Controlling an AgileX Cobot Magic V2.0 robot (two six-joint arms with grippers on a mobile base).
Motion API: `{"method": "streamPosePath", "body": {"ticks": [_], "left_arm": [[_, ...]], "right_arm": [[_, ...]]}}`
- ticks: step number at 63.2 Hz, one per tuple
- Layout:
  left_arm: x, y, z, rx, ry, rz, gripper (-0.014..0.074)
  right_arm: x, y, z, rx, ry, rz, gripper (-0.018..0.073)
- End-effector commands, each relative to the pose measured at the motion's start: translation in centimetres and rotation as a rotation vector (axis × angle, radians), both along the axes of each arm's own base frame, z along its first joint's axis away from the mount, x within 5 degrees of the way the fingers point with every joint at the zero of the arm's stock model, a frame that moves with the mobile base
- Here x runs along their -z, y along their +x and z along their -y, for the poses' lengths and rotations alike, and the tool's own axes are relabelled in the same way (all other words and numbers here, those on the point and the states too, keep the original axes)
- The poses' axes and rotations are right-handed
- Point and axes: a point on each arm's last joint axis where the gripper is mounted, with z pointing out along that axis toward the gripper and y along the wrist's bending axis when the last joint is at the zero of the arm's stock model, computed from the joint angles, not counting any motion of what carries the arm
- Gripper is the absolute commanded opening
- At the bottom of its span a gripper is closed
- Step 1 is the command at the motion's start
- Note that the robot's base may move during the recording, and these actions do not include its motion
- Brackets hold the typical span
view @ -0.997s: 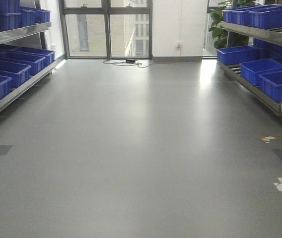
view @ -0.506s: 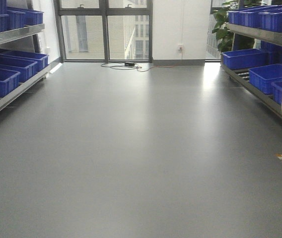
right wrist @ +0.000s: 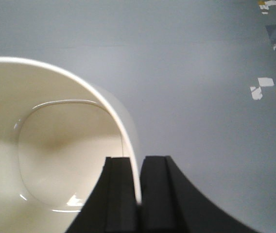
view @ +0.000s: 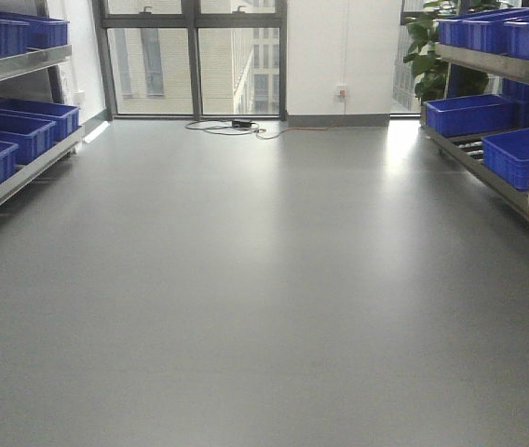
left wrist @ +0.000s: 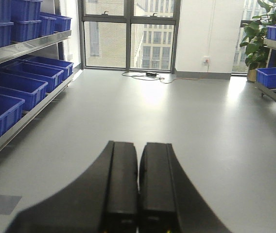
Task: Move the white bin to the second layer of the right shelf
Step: 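Continue driving toward the window wall holding the bin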
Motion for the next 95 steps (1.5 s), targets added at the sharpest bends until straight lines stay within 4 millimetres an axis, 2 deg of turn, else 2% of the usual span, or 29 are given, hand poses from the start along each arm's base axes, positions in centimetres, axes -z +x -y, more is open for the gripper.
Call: {"method": "streamPosePath", "body": {"ticks": [1,95], "left_arm": [[0.09,-0.04,-0.03,0.000,-0.013,0.070,0.0085],[0.09,-0.04,-0.03,0.000,-0.013,0.070,0.0085]], "right_arm": [[-1.53,0.40,0.00,0.003,0.010,0.110,0.0067],[-1.53,0.40,0.00,0.003,0.010,0.110,0.0067]]}}
